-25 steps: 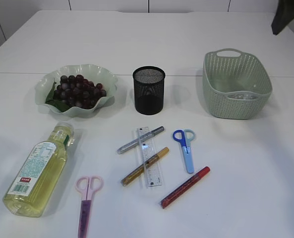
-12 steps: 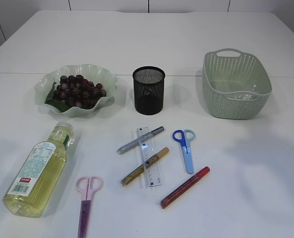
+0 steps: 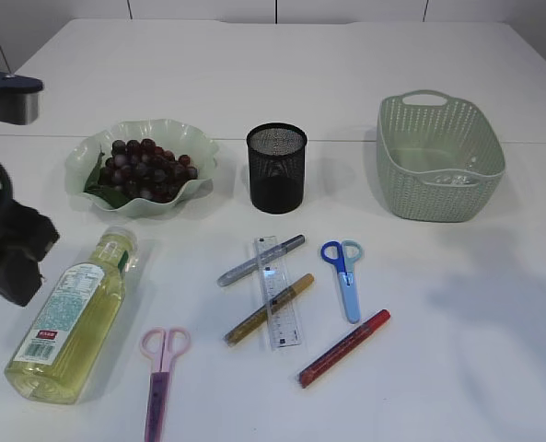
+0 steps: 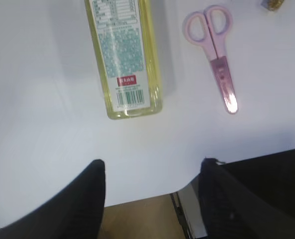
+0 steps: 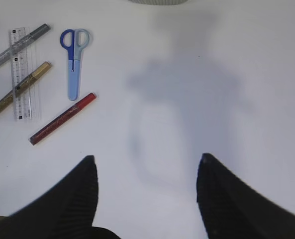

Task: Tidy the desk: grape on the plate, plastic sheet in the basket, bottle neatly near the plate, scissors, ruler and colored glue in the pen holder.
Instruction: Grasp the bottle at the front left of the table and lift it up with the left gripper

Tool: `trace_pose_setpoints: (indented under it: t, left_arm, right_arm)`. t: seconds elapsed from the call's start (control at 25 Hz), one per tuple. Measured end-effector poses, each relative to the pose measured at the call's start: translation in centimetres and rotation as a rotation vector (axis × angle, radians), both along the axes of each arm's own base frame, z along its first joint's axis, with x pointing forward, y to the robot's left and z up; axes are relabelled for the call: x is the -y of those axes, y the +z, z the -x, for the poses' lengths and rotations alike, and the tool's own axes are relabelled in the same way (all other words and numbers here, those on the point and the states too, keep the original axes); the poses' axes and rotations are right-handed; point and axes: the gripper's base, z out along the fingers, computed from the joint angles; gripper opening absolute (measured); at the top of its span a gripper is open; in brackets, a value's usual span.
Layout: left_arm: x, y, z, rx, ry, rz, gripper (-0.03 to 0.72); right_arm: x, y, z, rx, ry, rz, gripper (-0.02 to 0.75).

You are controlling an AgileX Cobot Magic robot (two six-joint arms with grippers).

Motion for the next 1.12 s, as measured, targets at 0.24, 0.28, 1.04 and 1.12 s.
trace_pose_setpoints:
  t: [0.24,0.28,1.04,1.12]
  left_arm:
    - [1.2,-1.2,-4.1,-0.023,0.042,-0.023,0.435]
    - [1.0,-1.1,-4.7,-0.021,0.062,-0.017,0.435]
    - [-3.5,-3.3,-9.8,-0.088,0.138,-0.027,0.435]
    - [-3.5,-3.3,-9.8,-0.087,0.138,-0.029,0.435]
  right_arm:
    - [0.1,0.0,0.0,0.002,-0.001,0.016,0.490]
    - [0.2,0.0,0.0,0.002,-0.002,0.022,0.490]
    - [0.3,0.0,0.0,0.003,-0.003,0.036,0.490]
    - [0.3,0.0,0.0,0.004,-0.002,0.037,0.491]
